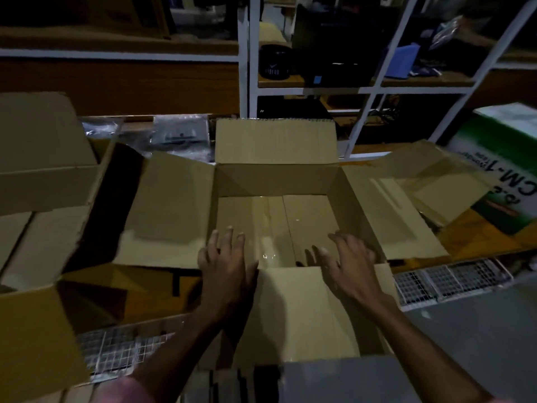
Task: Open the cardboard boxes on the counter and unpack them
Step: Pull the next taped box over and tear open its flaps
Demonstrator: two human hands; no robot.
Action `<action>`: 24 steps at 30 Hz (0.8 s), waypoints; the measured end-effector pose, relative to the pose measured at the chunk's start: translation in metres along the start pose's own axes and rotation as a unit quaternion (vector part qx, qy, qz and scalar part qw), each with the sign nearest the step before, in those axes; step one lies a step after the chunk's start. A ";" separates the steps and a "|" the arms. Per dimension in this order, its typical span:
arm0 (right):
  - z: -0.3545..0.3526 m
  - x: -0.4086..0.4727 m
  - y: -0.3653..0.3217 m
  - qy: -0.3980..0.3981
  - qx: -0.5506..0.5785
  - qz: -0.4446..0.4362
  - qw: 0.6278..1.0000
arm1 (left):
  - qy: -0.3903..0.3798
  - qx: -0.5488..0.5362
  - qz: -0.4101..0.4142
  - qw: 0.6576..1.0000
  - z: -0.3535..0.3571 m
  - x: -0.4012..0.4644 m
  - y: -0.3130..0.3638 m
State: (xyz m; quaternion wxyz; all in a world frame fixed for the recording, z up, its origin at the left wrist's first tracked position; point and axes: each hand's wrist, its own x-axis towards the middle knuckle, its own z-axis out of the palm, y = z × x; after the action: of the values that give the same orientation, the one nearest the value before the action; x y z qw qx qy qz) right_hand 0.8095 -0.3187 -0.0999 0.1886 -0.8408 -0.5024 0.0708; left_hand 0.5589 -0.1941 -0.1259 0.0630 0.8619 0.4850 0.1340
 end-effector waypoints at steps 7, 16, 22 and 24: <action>0.007 -0.076 0.037 -0.012 -0.110 0.051 0.993 | -0.074 0.011 -0.071 0.995 -0.012 -0.077 -0.012; 0.000 -0.043 0.064 -0.094 -0.067 0.122 0.986 | -0.109 -0.131 -0.027 0.985 0.005 -0.049 -0.026; 0.002 -0.011 0.081 -0.097 0.008 0.100 0.990 | -0.073 -0.152 -0.048 0.985 0.008 -0.037 -0.017; 0.002 -0.006 0.081 -0.082 0.043 0.106 0.990 | -0.062 -0.153 -0.046 0.985 0.010 -0.036 -0.015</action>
State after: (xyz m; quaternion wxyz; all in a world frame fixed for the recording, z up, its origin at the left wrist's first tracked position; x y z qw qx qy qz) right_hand 0.8721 -0.3574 -0.1339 0.1741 -0.8719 -0.4205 0.1807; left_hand 0.5324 -0.2166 -0.1454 0.2301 0.8253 0.4934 0.1502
